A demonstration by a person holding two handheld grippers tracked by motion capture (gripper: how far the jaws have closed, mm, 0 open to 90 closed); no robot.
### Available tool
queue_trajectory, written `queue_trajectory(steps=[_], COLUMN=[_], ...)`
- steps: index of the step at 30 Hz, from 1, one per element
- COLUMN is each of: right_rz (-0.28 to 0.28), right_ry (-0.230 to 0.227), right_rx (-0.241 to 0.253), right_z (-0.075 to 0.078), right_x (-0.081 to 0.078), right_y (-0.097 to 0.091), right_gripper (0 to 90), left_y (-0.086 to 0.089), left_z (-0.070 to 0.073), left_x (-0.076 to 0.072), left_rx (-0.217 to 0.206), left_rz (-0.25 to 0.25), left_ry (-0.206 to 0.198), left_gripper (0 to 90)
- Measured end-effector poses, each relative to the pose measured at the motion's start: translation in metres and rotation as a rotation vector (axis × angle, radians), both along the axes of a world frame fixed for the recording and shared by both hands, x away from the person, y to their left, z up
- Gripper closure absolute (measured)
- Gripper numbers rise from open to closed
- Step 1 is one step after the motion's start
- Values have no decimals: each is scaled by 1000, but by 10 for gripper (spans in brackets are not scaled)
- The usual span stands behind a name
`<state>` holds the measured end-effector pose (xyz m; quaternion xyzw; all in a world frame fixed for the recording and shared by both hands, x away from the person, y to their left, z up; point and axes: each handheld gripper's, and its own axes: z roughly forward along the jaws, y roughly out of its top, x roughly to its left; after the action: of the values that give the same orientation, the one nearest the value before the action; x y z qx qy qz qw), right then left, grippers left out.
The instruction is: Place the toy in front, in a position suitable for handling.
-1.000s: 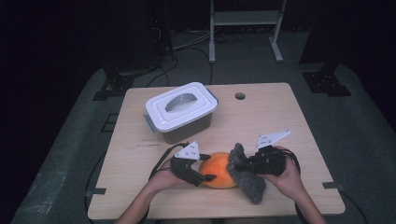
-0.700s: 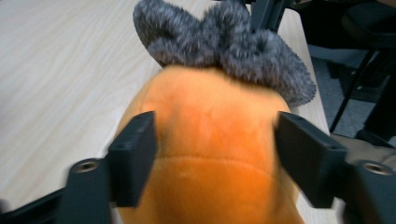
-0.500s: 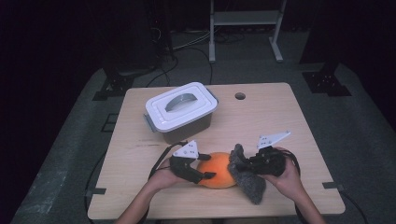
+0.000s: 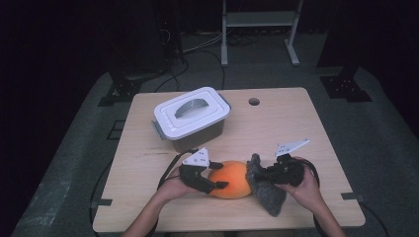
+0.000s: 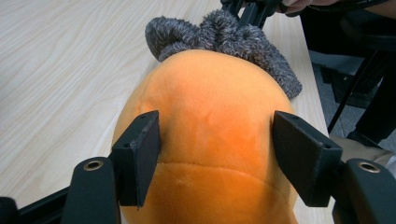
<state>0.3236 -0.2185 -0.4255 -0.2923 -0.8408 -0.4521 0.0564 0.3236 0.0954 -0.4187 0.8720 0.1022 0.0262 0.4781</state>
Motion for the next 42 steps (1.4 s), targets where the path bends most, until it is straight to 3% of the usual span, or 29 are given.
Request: queue_trajectory(steps=[3,7,14,18,20,22,26,27,29,32,35,39,41,42], right_rz=[-14,-41,0,11,5,-3,-6,10,29,61,89,83,74,72], right_ry=[36,51,5,16,18,20,-7,-35,-64,-104,-117,-103,-92,-88], right_rx=[-1,-36,40,20,5,-1,16,55,69,56,2,-3,-10,-17], right_z=[-5,-8,7,0,0,1,9,19,28,35,30,24,23,22], right_x=[3,6,-2,-1,-1,0,-3,-8,-13,-20,-22,-19,-18,-18], right_y=[-5,-10,-3,0,-3,-5,-4,1,10,24,34,27,21,19], right_gripper=[750,754,753,753,753,753,753,753,752,751,751,752,752,752], left_y=[-1,1,1,1,2,2,-2,-6,-11,-17,-16,-11,-9,-9], left_z=[0,-1,0,6,8,5,3,4,3,4,6,7,4,2], left_x=[-1,-1,-4,-2,0,1,-2,-4,-8,-13,-13,-7,-4,-3], left_rx=[8,14,37,9,10,15,17,17,20,28,38,45,37,41], left_rz=[-5,-26,-57,-23,10,8,2,-8,-22,-37,-38,12,8,0], left_ry=[-3,6,-4,8,19,33,26,12,-4,-27,-36,1,49,52], left_gripper=[336,337,336,273,235,244,248,247,247,241,200,110,118,148])
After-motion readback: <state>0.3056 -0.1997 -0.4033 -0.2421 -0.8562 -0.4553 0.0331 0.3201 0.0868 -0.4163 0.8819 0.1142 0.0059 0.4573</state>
